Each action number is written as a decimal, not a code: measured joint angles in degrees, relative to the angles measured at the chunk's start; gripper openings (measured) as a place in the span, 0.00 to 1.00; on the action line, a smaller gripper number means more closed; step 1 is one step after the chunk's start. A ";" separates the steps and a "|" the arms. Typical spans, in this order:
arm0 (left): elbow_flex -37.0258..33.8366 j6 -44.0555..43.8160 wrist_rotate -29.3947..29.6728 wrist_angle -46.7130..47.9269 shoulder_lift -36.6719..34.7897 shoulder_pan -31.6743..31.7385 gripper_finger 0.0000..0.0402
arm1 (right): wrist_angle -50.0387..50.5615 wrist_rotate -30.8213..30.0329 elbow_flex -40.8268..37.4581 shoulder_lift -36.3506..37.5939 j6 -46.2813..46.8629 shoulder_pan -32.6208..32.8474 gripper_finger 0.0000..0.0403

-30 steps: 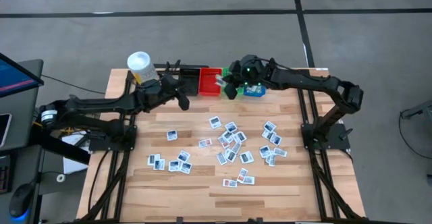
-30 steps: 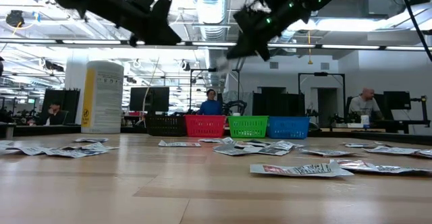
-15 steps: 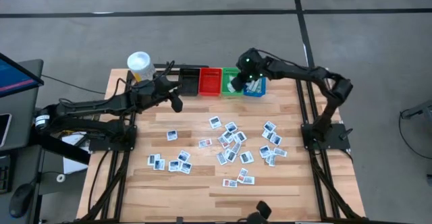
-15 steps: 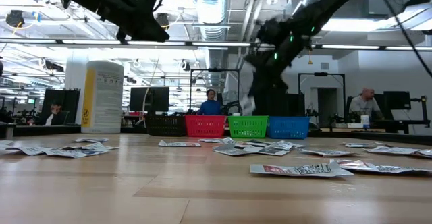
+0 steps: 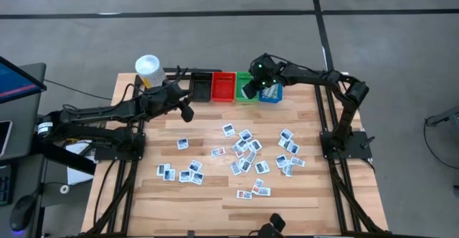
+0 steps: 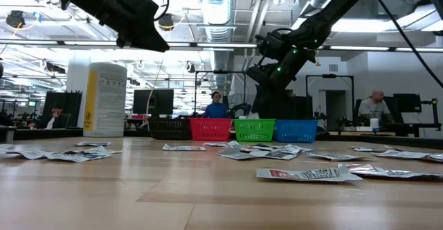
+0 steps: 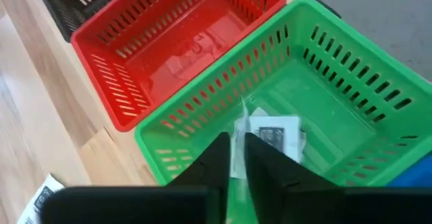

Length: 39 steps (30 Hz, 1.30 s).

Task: Pick & Place First Aid Supplies
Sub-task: Put the towelette pack into the green bin

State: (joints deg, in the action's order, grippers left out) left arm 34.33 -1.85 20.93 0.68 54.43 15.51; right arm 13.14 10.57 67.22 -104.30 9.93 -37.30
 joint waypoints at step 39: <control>-0.02 -35.36 -25.64 46.00 0.89 -28.92 0.26 | 6.19 -9.14 0.00 11.01 -15.04 11.53 0.32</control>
State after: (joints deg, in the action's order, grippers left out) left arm 34.30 -37.20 -4.71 46.68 55.33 -13.41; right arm 19.33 1.43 67.22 -93.30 -5.10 -25.77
